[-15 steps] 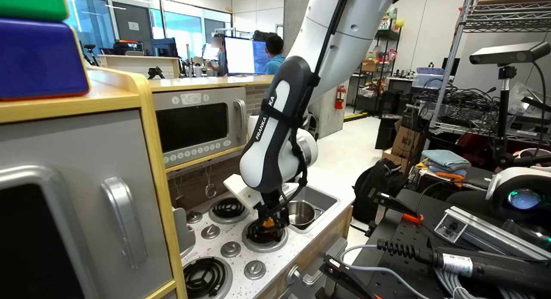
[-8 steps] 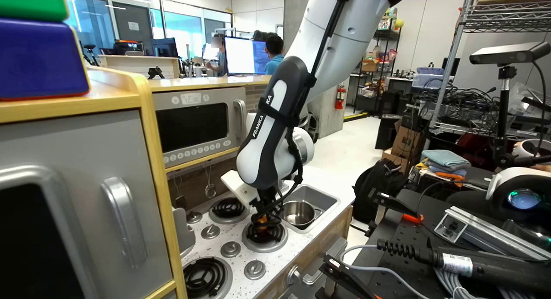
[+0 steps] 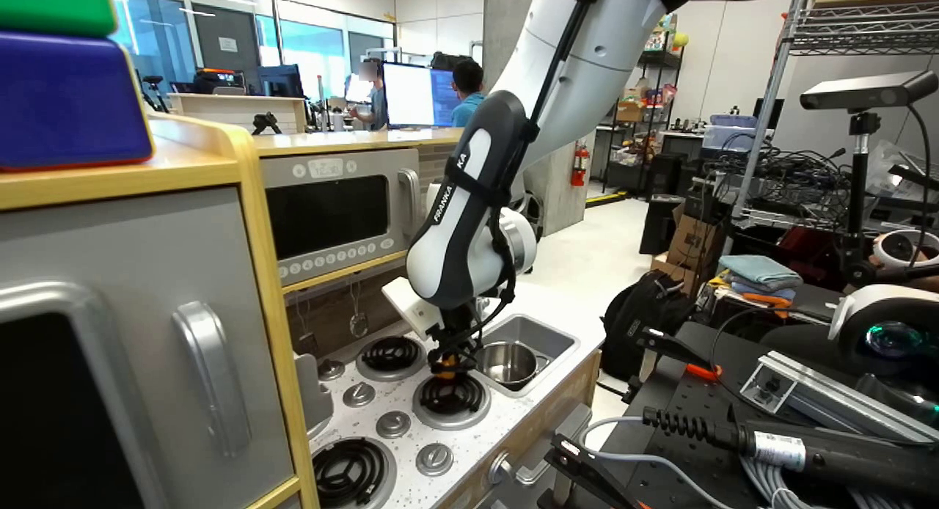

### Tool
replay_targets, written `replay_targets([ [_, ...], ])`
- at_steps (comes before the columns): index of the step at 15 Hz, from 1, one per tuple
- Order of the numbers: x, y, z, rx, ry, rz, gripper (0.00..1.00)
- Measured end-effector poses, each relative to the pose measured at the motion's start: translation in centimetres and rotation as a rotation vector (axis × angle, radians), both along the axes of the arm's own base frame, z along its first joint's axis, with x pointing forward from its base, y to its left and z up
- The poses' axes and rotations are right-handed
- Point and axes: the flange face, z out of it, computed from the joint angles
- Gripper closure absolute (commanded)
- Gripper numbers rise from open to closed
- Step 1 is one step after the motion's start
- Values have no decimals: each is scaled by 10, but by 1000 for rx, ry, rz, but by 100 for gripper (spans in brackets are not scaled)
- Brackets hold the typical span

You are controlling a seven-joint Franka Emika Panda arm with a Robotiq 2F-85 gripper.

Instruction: Put the toy into the silver pot.

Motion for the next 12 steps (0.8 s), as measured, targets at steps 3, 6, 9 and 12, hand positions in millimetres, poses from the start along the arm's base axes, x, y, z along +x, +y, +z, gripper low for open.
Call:
replay_targets([
  [3,8,-37,8,-26,-19,-62,80],
  [6,12,-74,5,-64,12,-142,80],
  [9,13,-94,-9,-91,80,-210,80],
  [12,12,-98,-29,-108,146,-251,80],
])
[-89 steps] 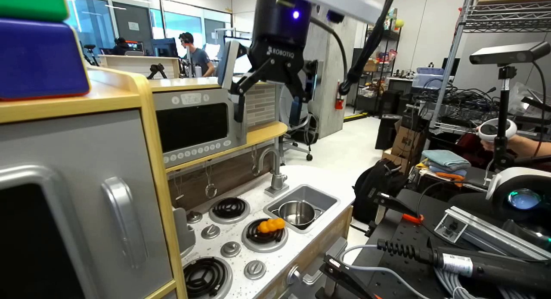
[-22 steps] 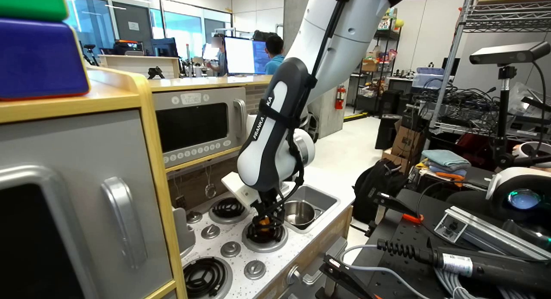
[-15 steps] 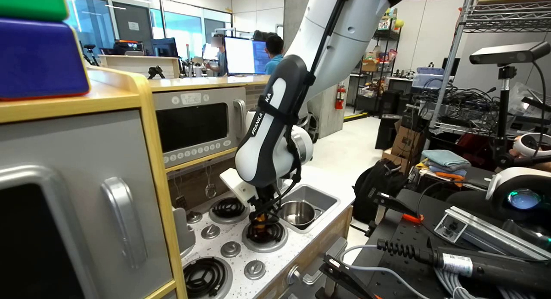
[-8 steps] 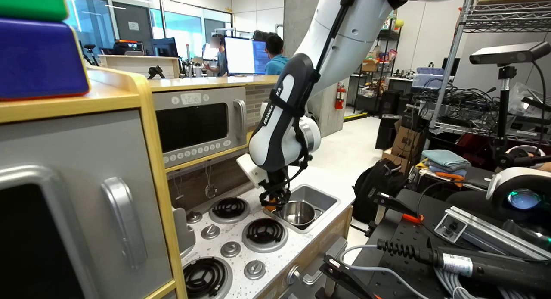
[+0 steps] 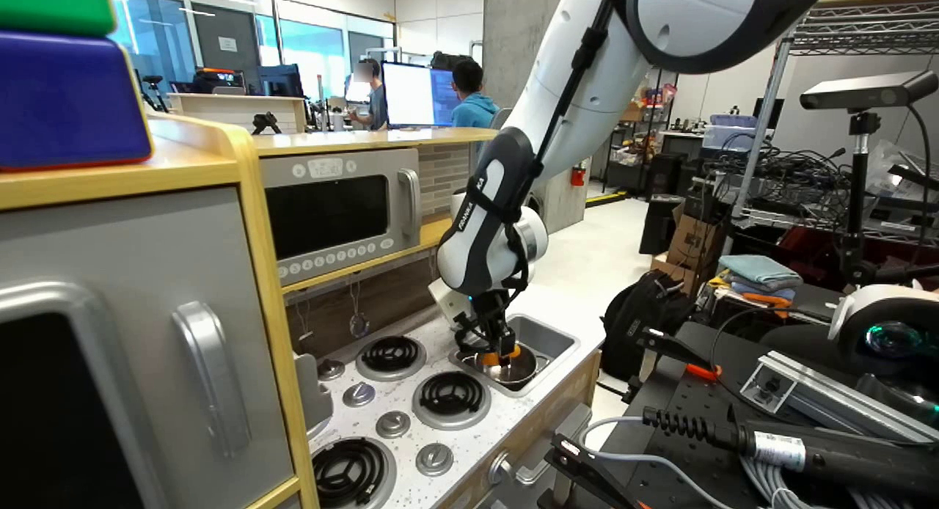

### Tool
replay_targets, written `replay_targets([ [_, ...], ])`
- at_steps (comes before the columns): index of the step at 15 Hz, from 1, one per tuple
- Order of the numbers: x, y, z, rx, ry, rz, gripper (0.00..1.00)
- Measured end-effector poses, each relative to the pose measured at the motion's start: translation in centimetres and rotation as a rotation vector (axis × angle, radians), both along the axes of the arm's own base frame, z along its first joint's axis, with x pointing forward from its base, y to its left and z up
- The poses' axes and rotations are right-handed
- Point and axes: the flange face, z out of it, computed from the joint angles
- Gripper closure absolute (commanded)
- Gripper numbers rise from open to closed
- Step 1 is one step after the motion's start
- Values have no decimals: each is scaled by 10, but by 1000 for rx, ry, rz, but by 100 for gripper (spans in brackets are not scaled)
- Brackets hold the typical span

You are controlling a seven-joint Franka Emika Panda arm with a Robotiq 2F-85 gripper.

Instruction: Put the toy into the silver pot.

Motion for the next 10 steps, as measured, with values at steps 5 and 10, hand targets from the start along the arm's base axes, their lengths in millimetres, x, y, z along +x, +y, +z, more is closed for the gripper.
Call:
replay_targets([
  [5,2,5,-31,-30,33,-33,30],
  [10,8,10,-43,-39,27,-15,2],
])
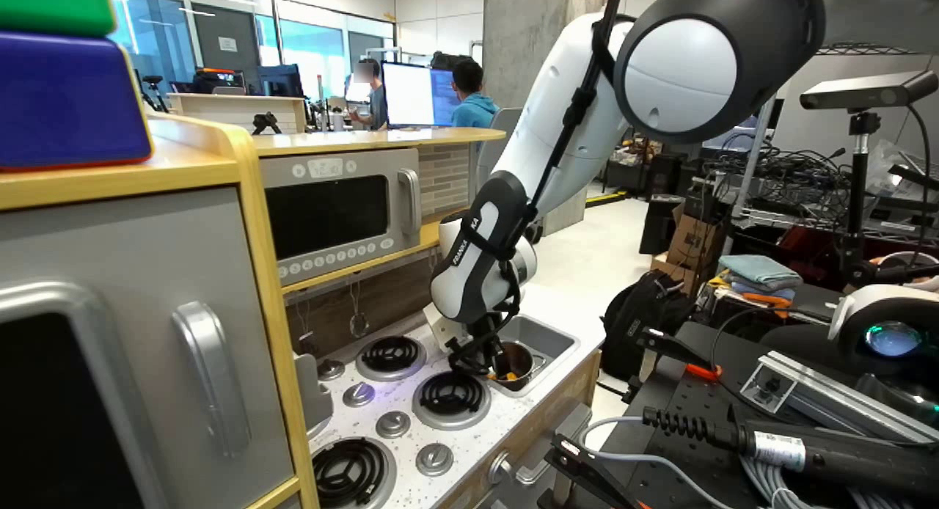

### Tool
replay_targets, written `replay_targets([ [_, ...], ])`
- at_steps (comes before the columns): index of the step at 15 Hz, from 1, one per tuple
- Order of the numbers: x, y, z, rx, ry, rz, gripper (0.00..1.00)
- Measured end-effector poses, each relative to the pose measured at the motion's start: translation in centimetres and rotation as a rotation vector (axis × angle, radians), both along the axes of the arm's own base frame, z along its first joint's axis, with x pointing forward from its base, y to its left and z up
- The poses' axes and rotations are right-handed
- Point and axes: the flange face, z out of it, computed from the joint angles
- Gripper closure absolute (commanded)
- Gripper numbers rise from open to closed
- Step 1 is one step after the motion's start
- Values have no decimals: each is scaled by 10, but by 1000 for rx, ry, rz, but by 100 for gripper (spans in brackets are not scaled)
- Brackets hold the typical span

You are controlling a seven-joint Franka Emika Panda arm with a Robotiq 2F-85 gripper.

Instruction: Put the toy into the silver pot.

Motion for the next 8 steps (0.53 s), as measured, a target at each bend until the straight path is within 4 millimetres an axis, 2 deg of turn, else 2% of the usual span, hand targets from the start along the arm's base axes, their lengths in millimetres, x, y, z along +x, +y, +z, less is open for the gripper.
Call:
replay_targets([
  [5,-6,2,3,2,27,46,0],
  [8,3,2,37,14,-30,108,0],
])
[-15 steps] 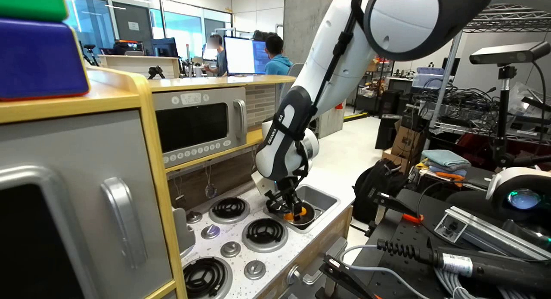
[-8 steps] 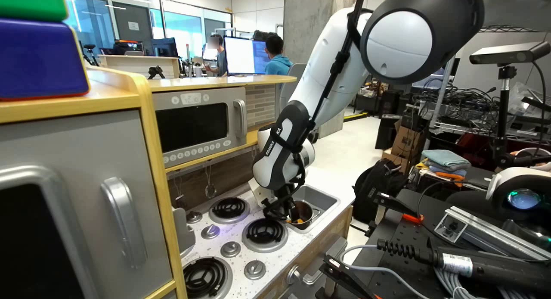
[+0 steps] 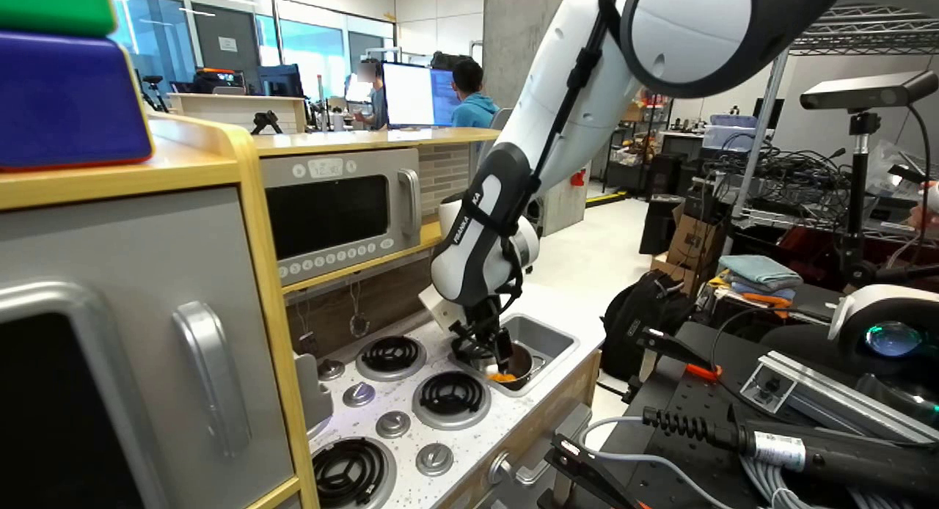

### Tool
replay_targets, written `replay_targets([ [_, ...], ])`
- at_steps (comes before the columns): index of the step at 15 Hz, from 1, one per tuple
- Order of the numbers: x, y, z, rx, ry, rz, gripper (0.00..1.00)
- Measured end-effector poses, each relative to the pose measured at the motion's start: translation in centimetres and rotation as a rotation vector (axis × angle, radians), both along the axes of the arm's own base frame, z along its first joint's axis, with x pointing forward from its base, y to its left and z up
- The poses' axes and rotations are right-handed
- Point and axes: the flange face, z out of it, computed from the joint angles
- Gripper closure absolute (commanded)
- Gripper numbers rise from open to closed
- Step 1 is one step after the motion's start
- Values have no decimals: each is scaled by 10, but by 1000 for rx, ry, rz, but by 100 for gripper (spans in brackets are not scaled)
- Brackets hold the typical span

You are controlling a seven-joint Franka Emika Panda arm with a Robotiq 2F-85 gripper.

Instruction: Put the toy into the silver pot.

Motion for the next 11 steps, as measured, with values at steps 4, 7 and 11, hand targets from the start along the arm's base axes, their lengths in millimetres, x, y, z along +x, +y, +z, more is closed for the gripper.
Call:
replay_targets([
  [4,4,-1,52,21,-76,86,0],
  [7,-12,-2,79,45,10,198,0],
  [11,-37,-12,118,61,130,342,0],
])
